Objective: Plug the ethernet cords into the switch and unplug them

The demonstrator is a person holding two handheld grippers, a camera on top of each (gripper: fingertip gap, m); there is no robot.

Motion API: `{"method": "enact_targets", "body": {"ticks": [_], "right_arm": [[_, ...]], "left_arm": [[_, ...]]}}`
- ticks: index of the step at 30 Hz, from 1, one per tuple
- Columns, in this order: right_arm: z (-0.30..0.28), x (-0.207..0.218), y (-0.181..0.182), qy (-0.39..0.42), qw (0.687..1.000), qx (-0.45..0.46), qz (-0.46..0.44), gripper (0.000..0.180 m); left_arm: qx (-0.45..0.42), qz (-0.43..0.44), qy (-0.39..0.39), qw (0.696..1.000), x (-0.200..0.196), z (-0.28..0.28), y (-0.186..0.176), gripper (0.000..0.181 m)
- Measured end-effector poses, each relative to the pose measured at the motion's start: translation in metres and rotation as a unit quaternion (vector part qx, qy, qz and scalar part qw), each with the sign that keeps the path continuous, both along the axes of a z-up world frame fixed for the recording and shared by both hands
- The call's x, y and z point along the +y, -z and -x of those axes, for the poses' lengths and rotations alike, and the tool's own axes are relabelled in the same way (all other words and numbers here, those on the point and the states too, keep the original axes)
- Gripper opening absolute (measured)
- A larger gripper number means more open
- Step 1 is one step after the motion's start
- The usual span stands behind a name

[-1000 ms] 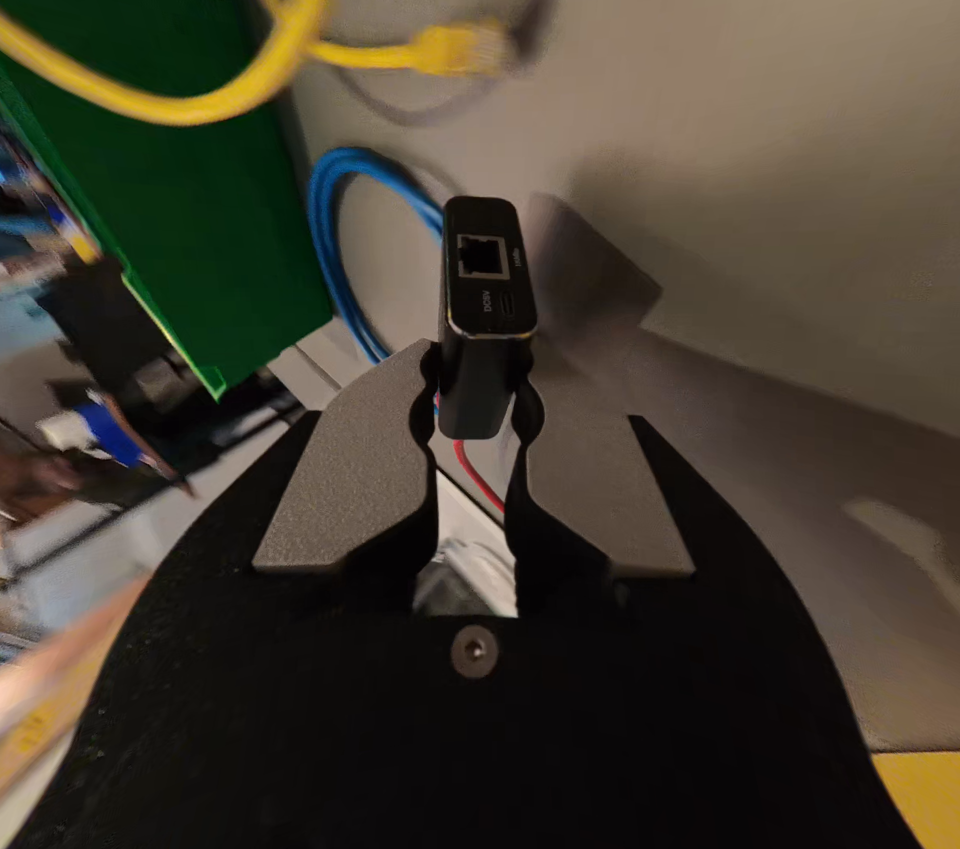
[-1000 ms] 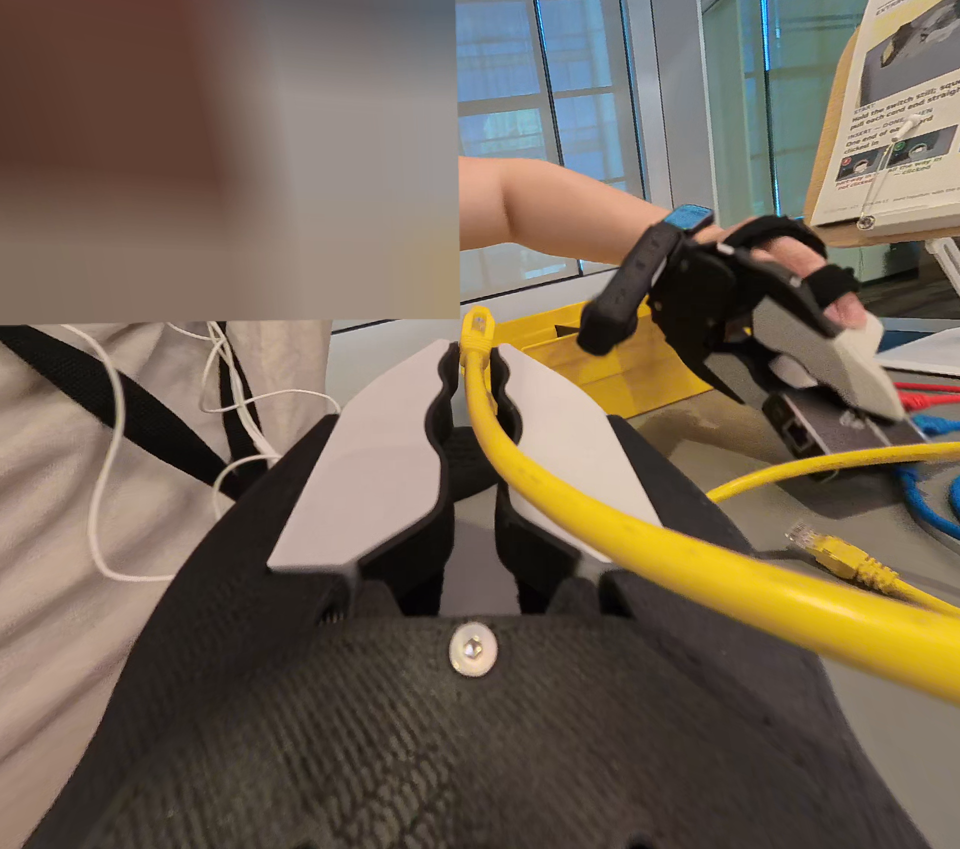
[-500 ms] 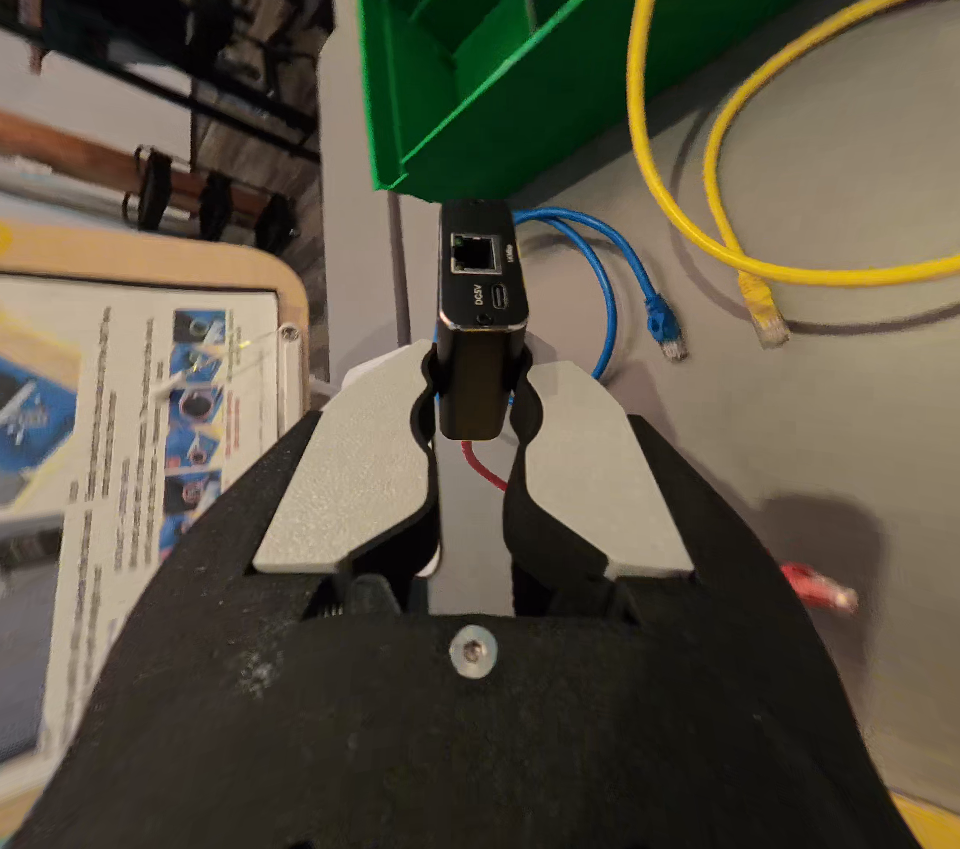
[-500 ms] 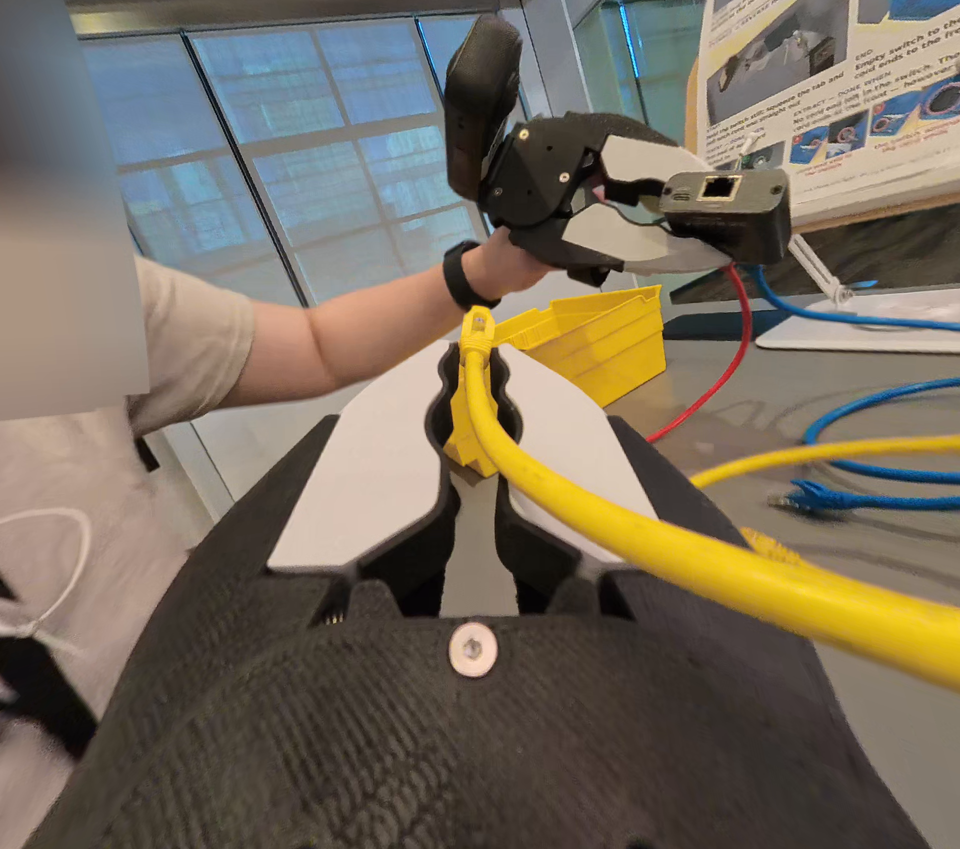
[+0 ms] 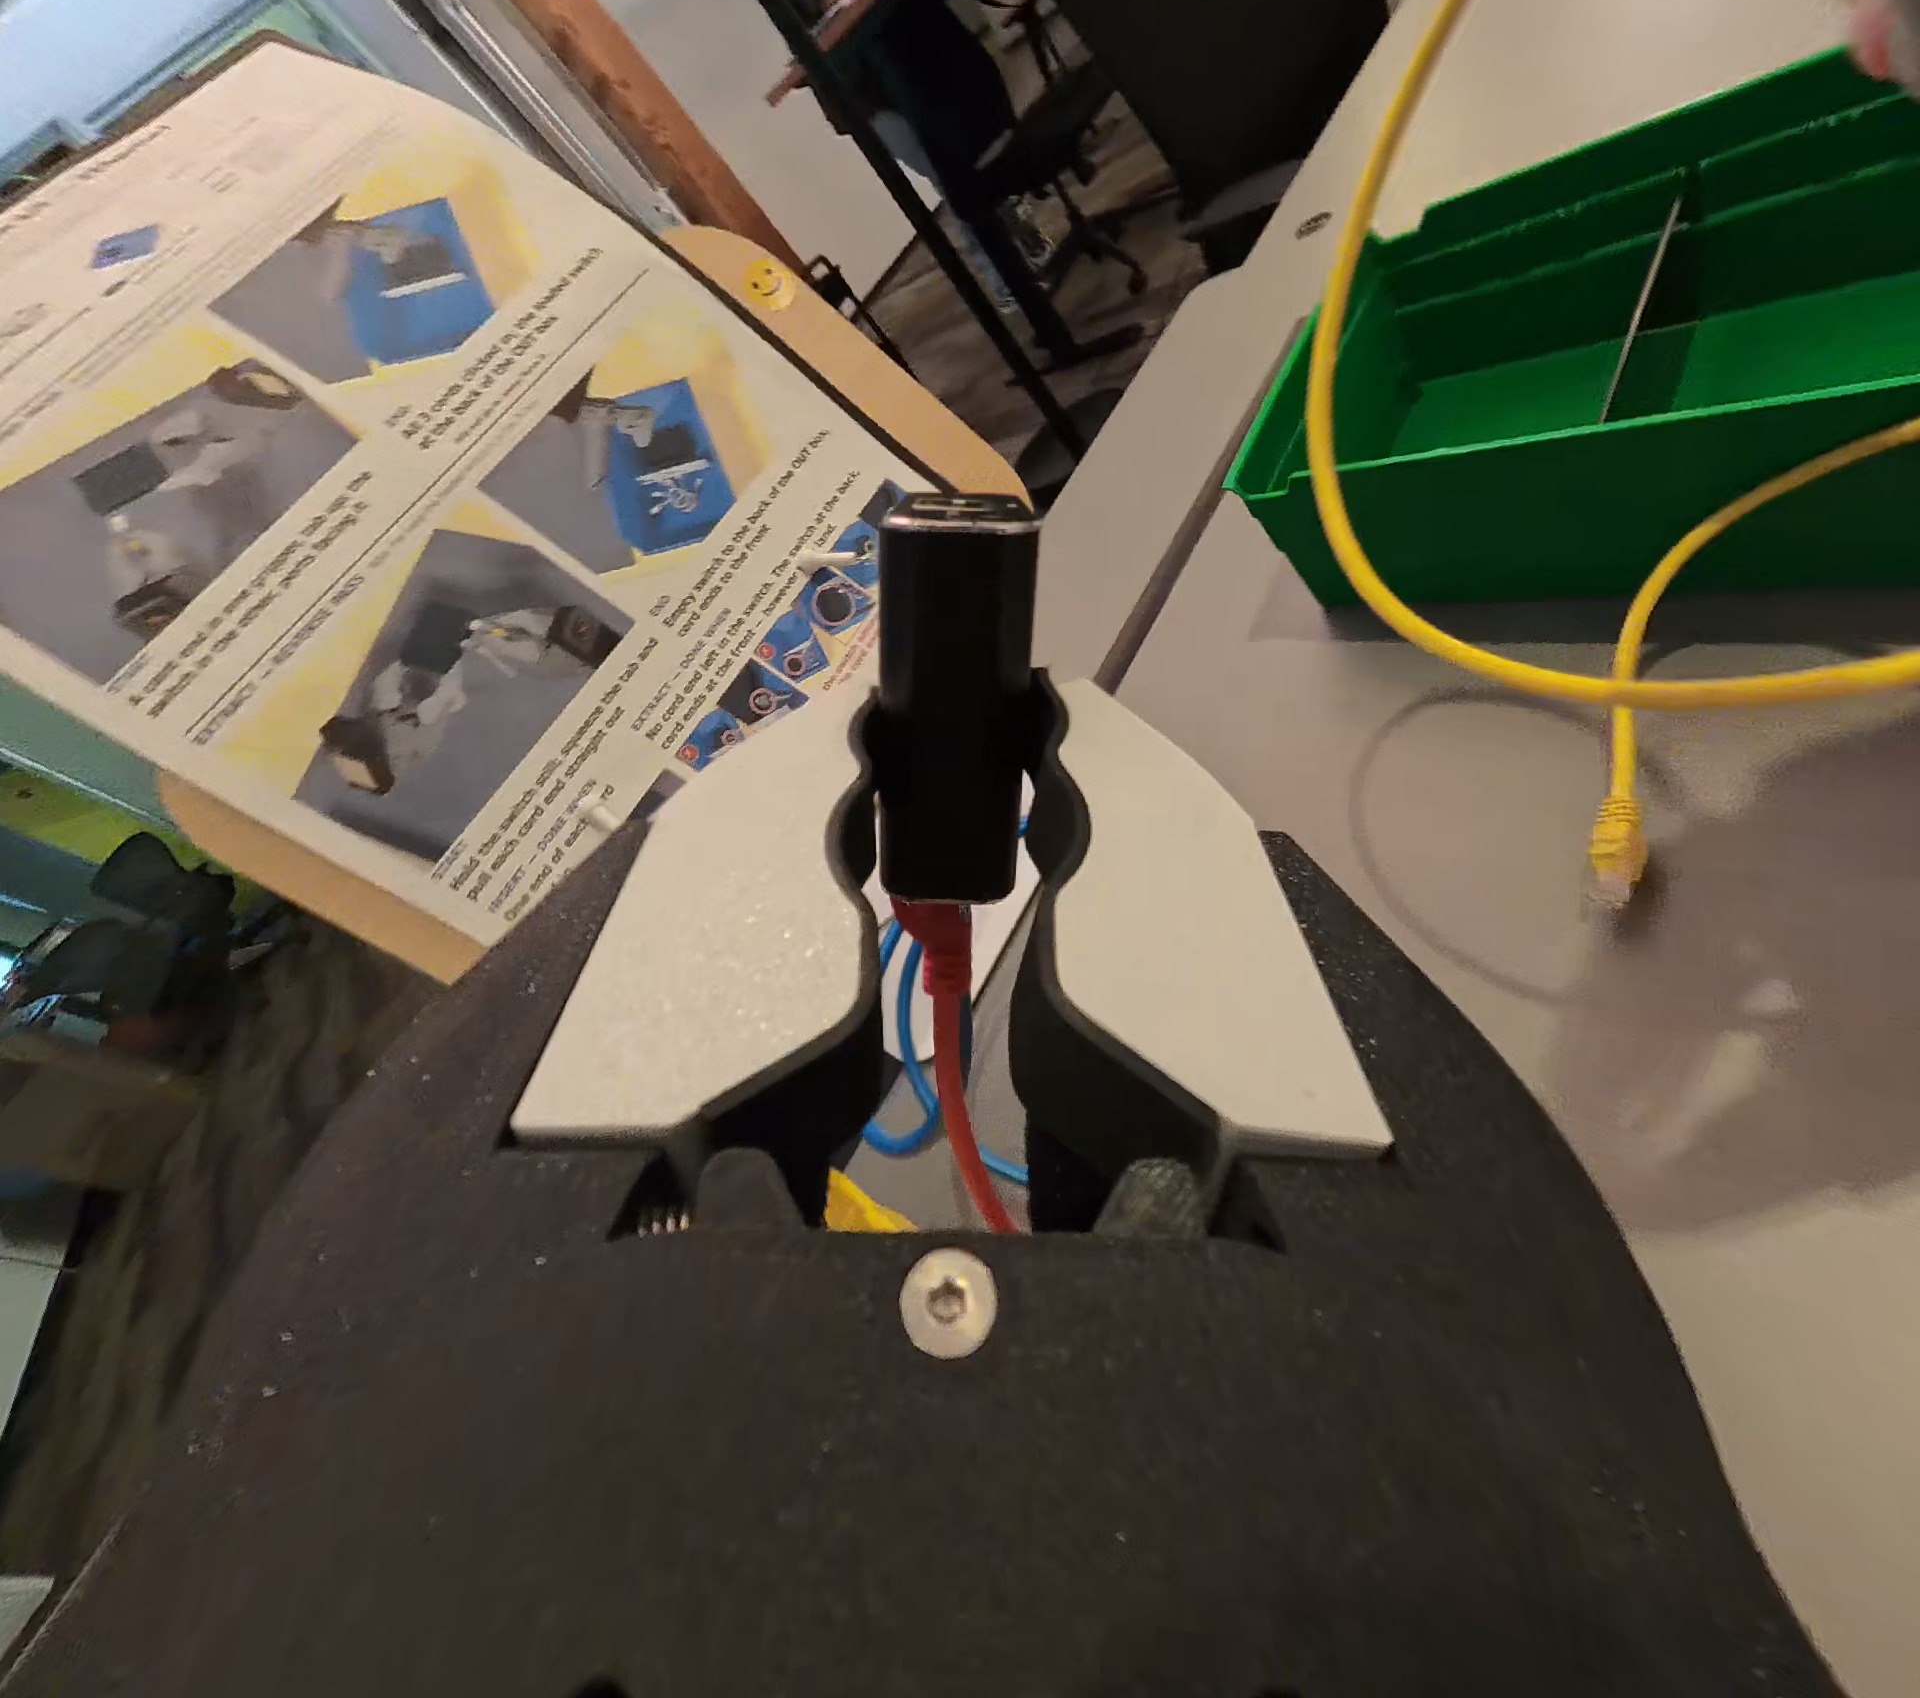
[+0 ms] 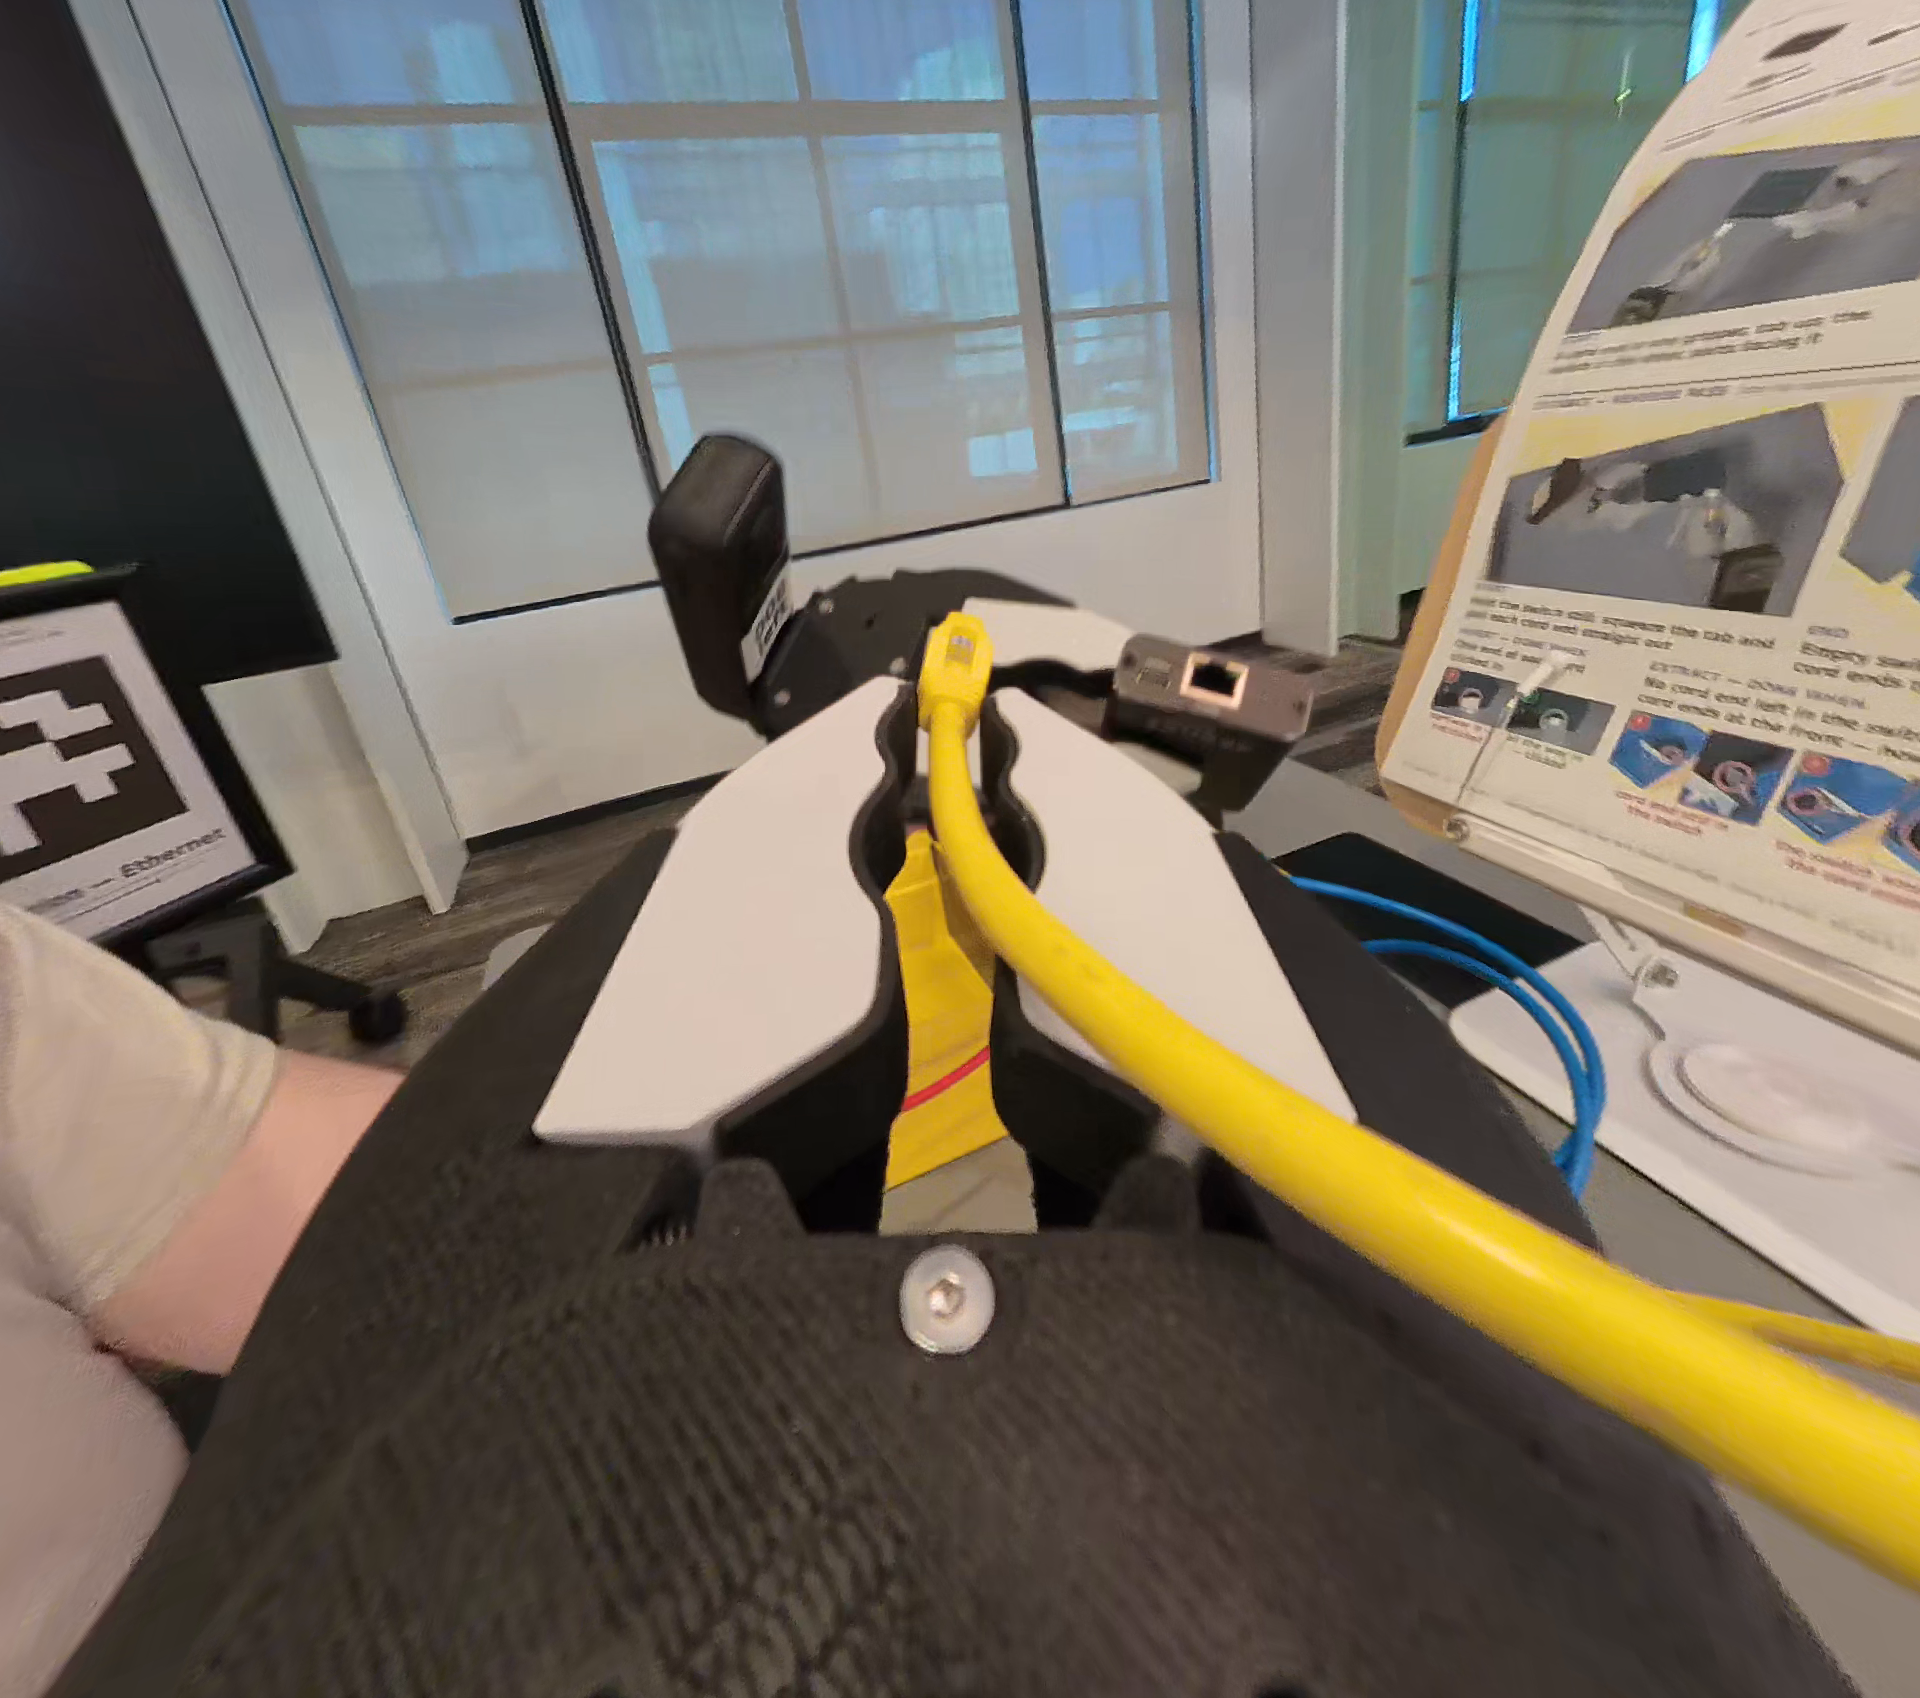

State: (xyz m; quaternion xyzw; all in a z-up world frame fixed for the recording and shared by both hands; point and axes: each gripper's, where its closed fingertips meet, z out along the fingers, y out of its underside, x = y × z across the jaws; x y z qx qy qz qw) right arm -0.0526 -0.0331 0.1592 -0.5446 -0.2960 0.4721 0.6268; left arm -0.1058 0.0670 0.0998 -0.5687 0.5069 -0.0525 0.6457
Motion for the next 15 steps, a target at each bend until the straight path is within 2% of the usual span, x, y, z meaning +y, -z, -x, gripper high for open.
{"method": "enact_targets", "body": {"ticks": [4, 8, 10, 13, 15], "right_arm": [[0.006, 0.024, -0.006, -0.026, 0.998, -0.049, 0.024, 0.013], [0.008, 0.041, 0.007, -0.042, 0.995, -0.077, 0.039, 0.012], [0.004, 0.049, 0.015, -0.044, 0.995, -0.073, 0.056, 0.012], [-0.003, 0.043, 0.008, -0.082, 0.992, -0.035, 0.085, 0.012], [-0.006, 0.042, 0.014, -0.083, 0.990, -0.061, 0.096, 0.012]], "left_arm": [[-0.003, -0.015, -0.005, 1.000, -0.001, 0.012, 0.002, 0.024], [-0.001, -0.029, 0.017, 0.999, -0.009, 0.011, -0.003, 0.024], [0.006, -0.044, 0.026, 0.999, -0.014, 0.005, -0.005, 0.024], [0.033, -0.068, 0.045, 0.996, -0.024, -0.006, -0.005, 0.024], [0.042, -0.084, 0.054, 0.994, -0.029, -0.013, -0.006, 0.024]]}}
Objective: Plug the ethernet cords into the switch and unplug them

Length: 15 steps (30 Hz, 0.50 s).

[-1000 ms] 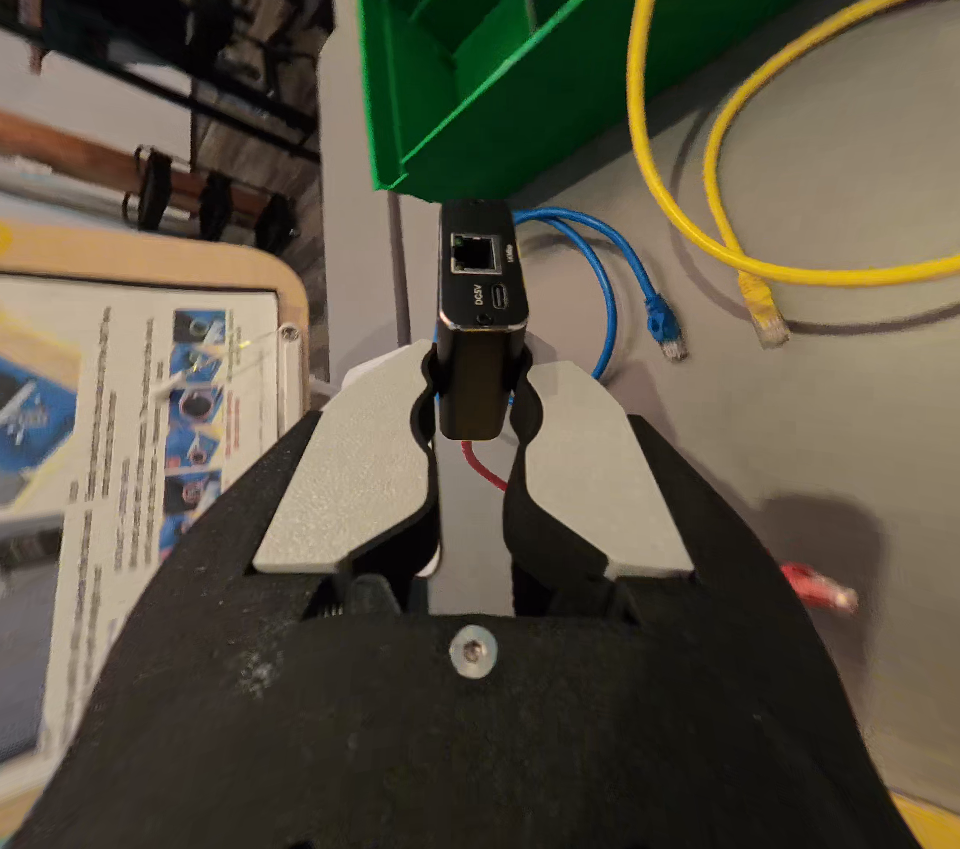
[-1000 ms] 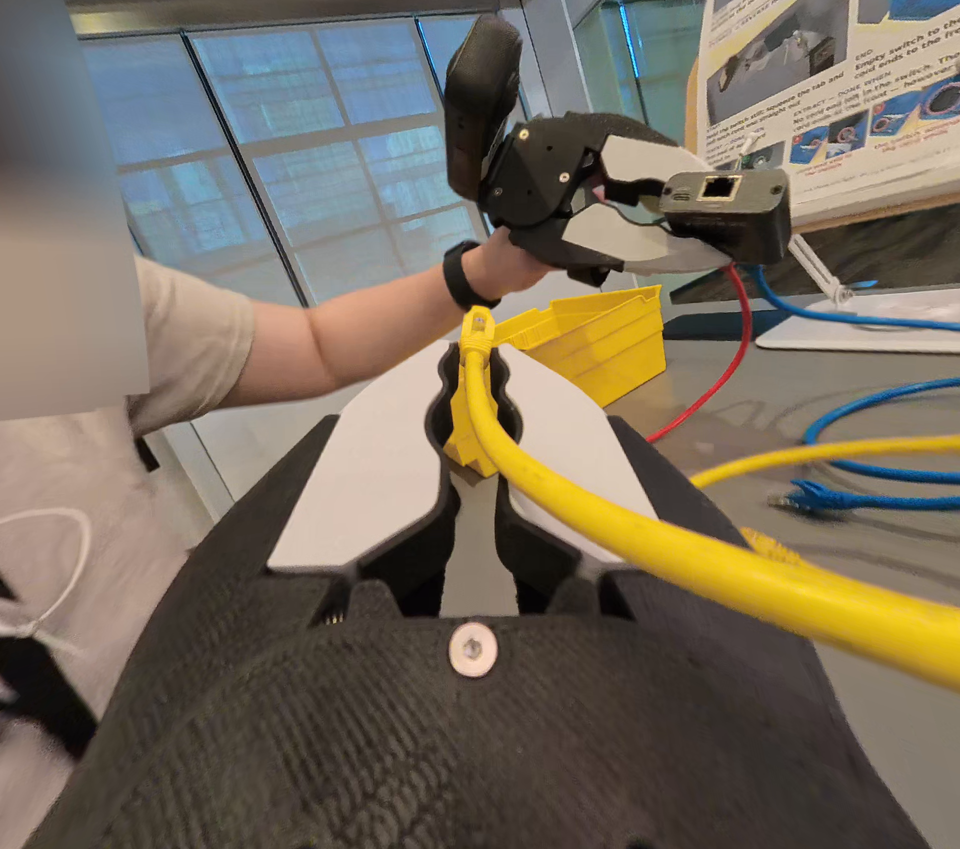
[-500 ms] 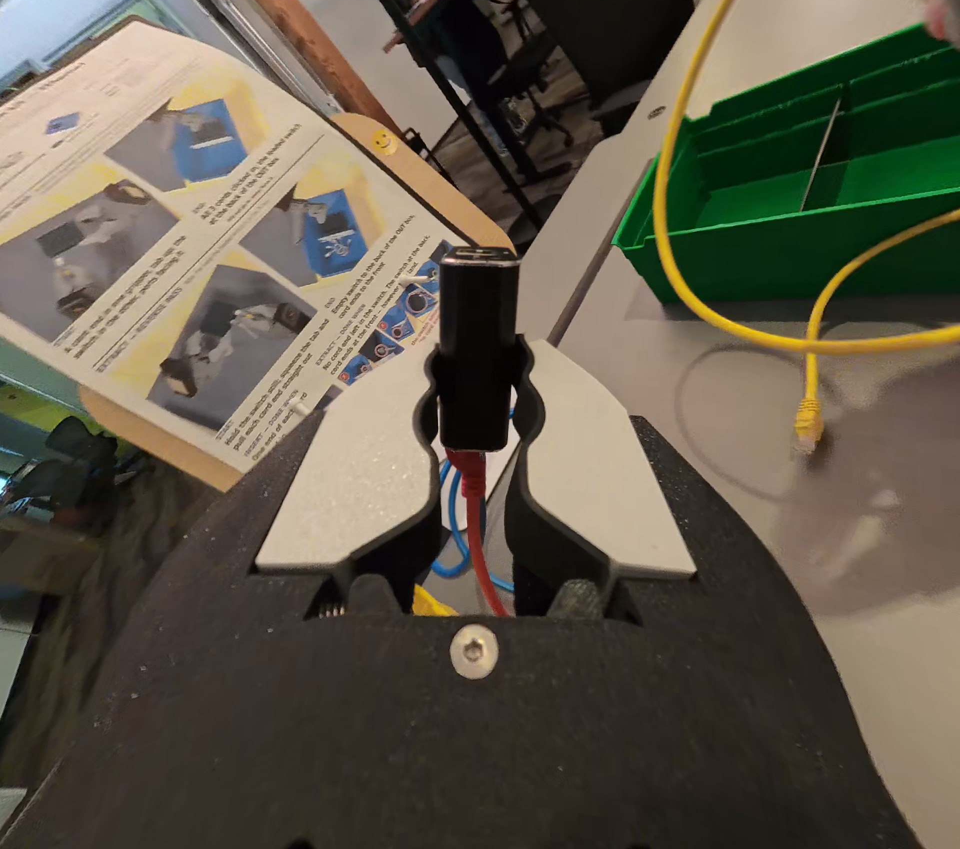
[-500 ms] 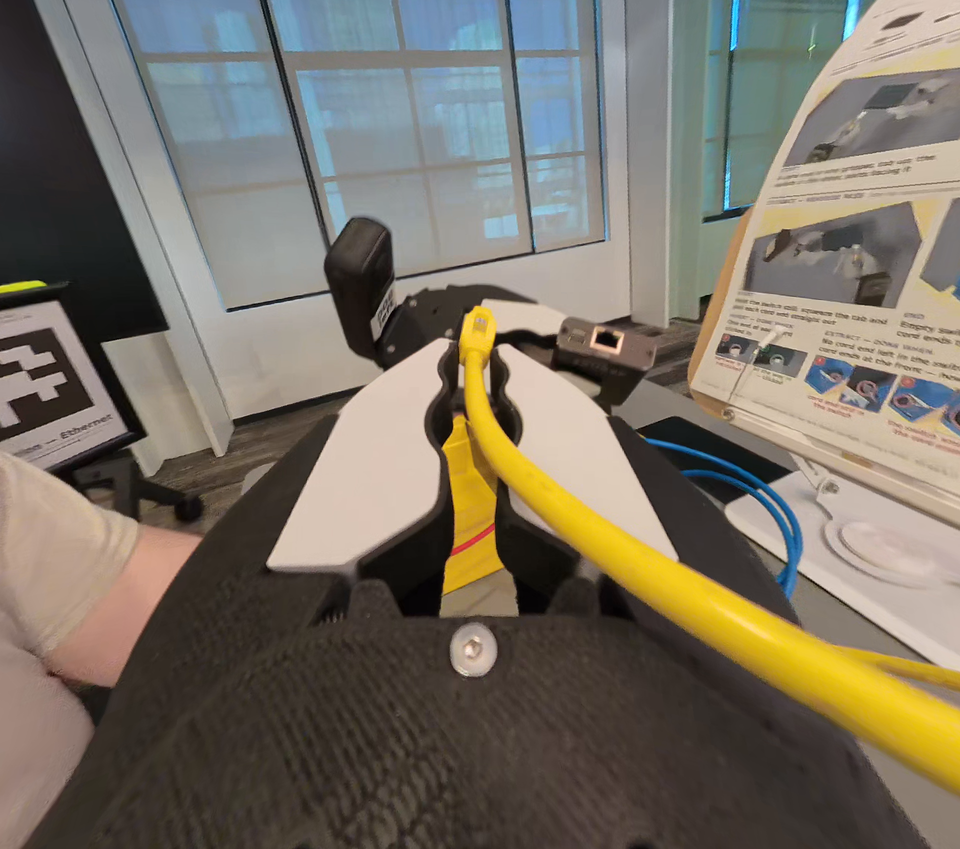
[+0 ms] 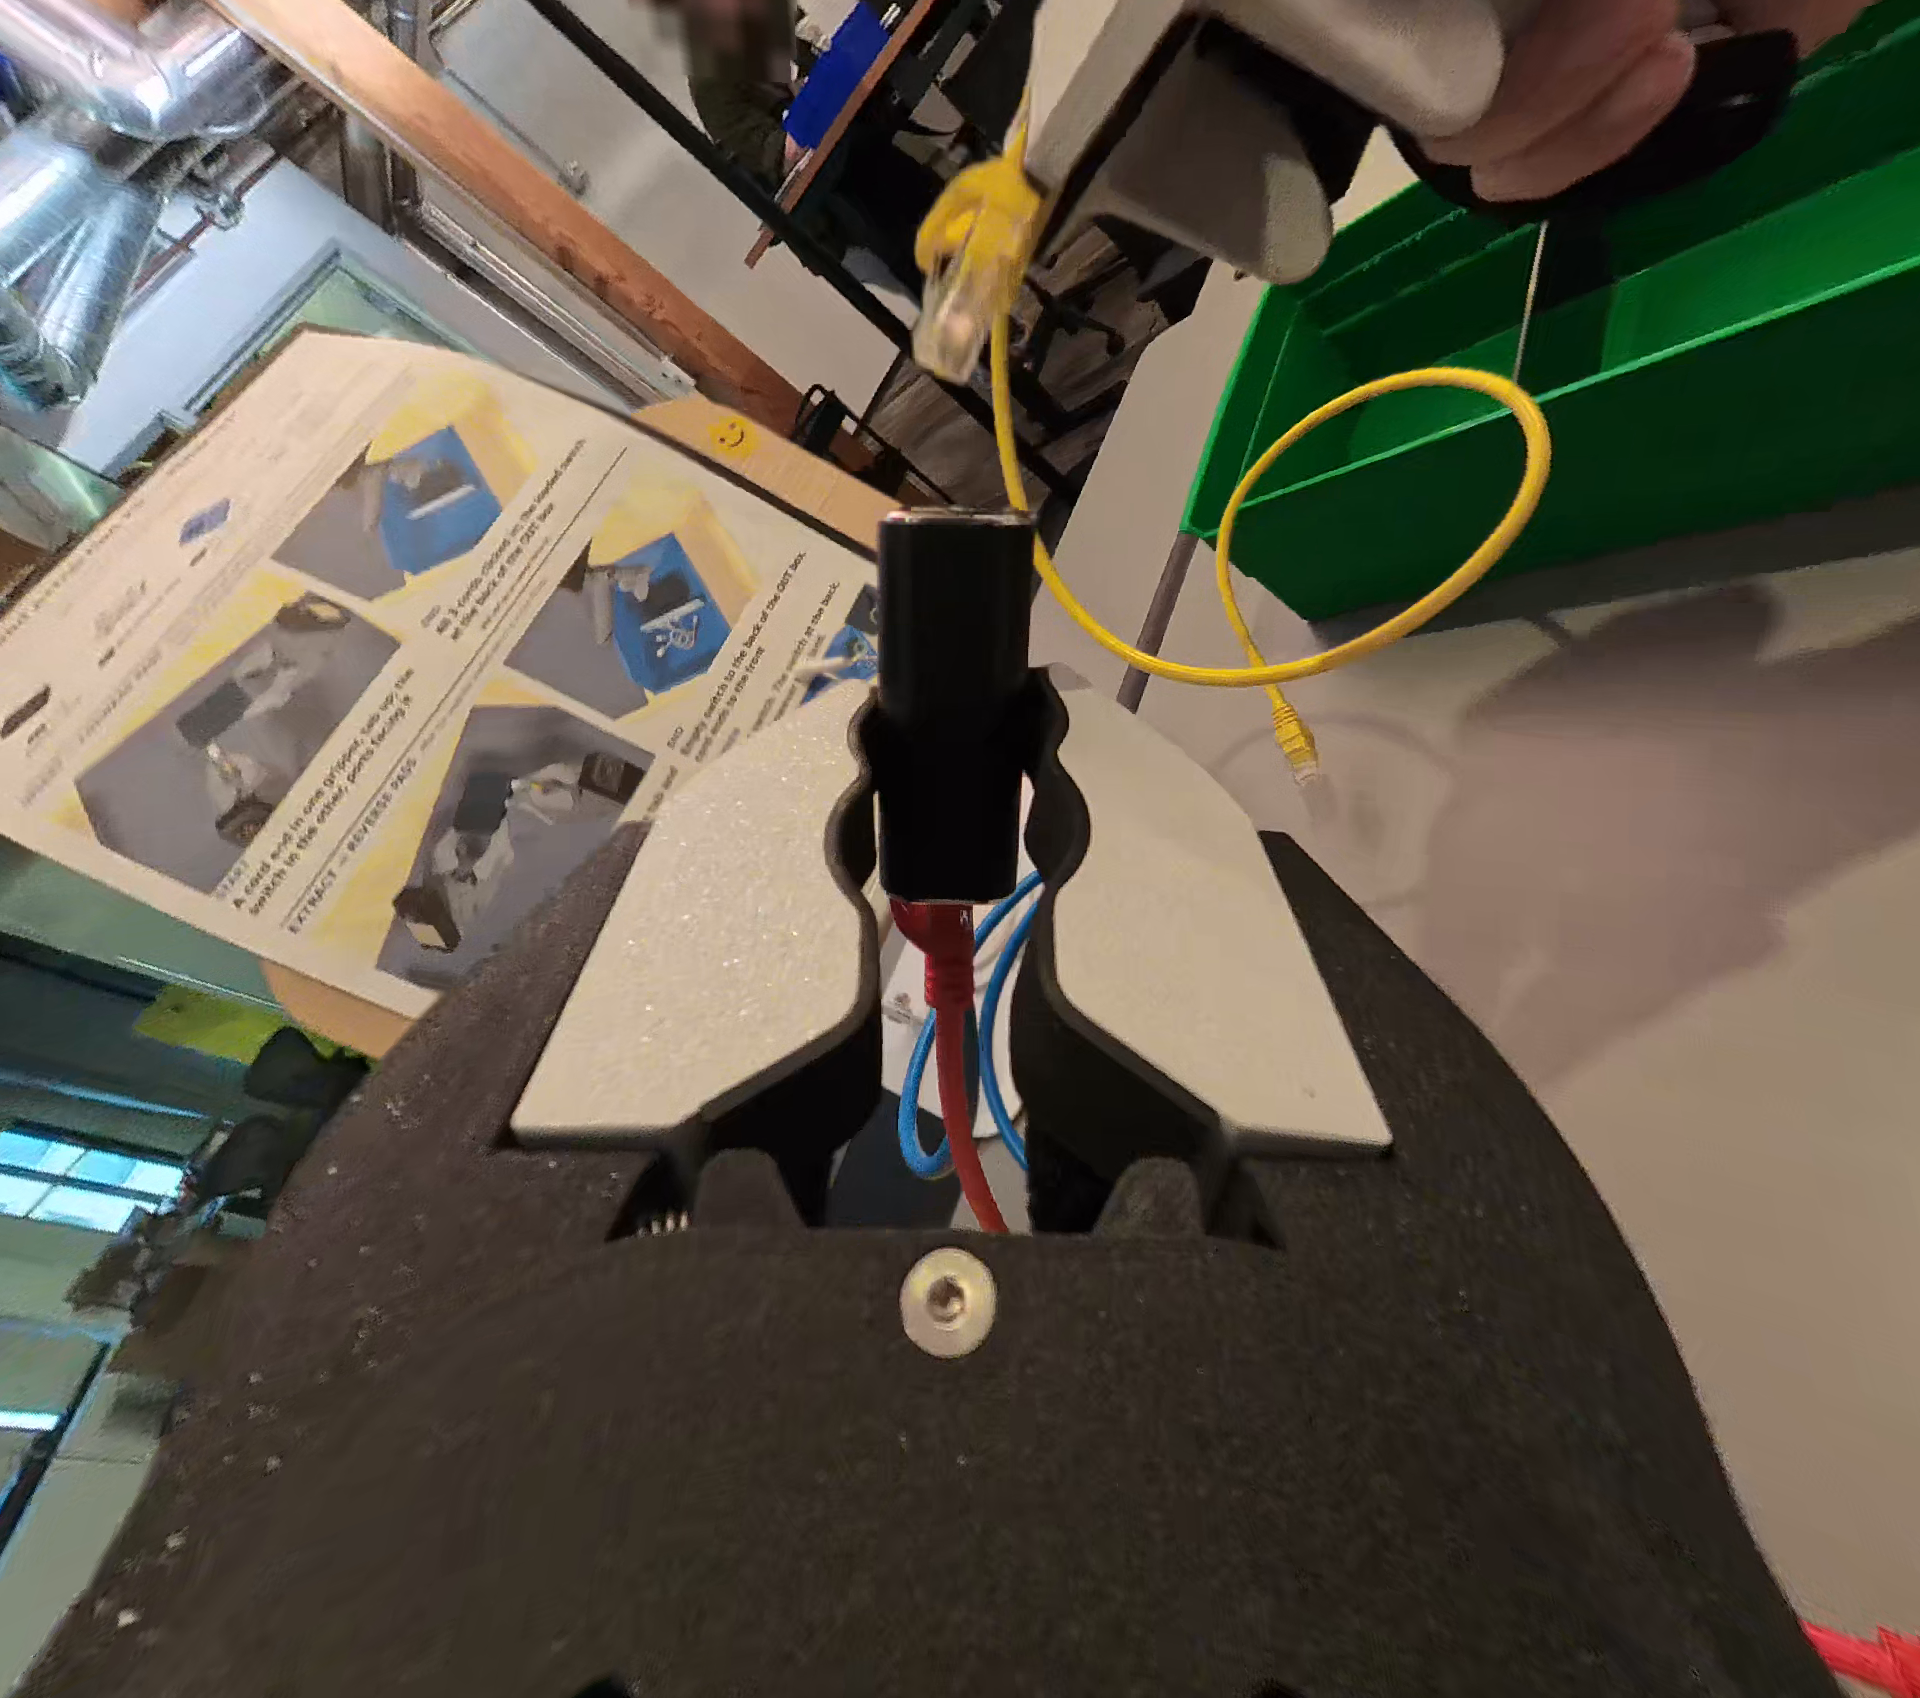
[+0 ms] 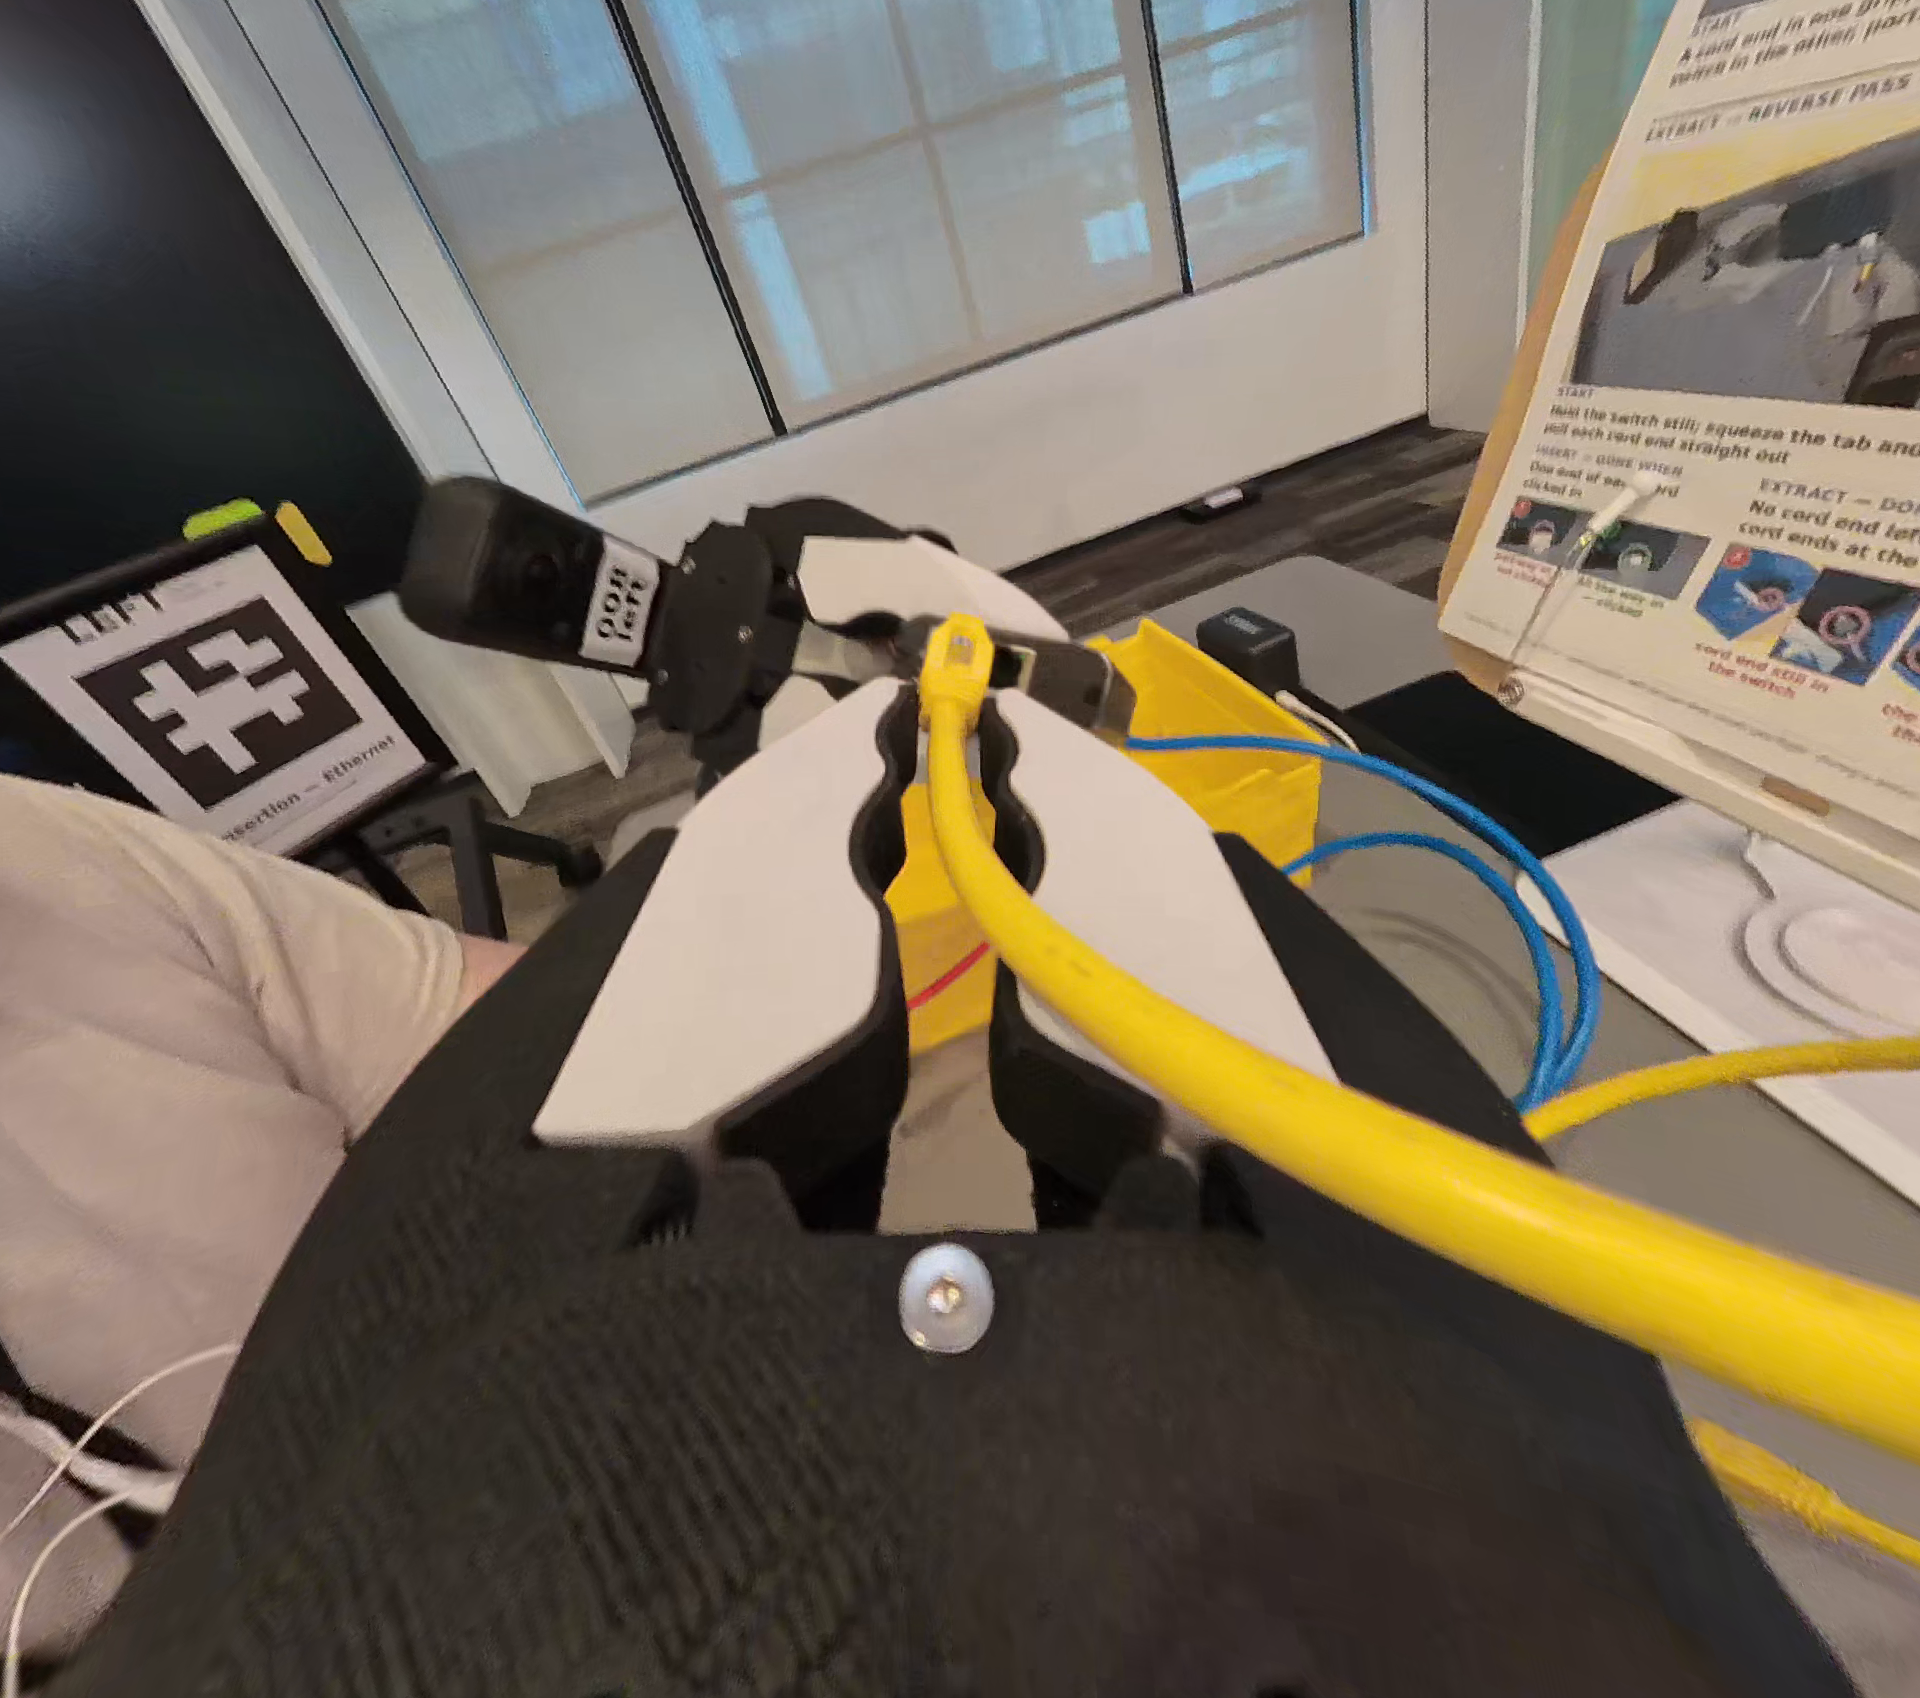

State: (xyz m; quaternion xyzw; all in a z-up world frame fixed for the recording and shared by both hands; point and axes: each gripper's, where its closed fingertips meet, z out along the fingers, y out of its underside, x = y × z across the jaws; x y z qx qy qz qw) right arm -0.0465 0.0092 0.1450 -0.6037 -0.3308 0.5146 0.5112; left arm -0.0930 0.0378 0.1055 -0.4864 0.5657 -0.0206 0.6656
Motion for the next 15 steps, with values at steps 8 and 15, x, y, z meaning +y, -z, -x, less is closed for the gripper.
{"method": "enact_targets", "body": {"ticks": [8, 15], "right_arm": [[-0.009, 0.001, 0.008, 0.008, 0.999, -0.040, -0.002, 0.012], [-0.002, 0.004, 0.019, 0.016, 0.997, -0.074, -0.004, 0.012]], "left_arm": [[0.033, -0.024, -0.017, 0.999, -0.001, -0.007, 0.004, 0.024], [0.043, -0.039, -0.016, 0.998, -0.001, -0.011, 0.006, 0.024]]}}
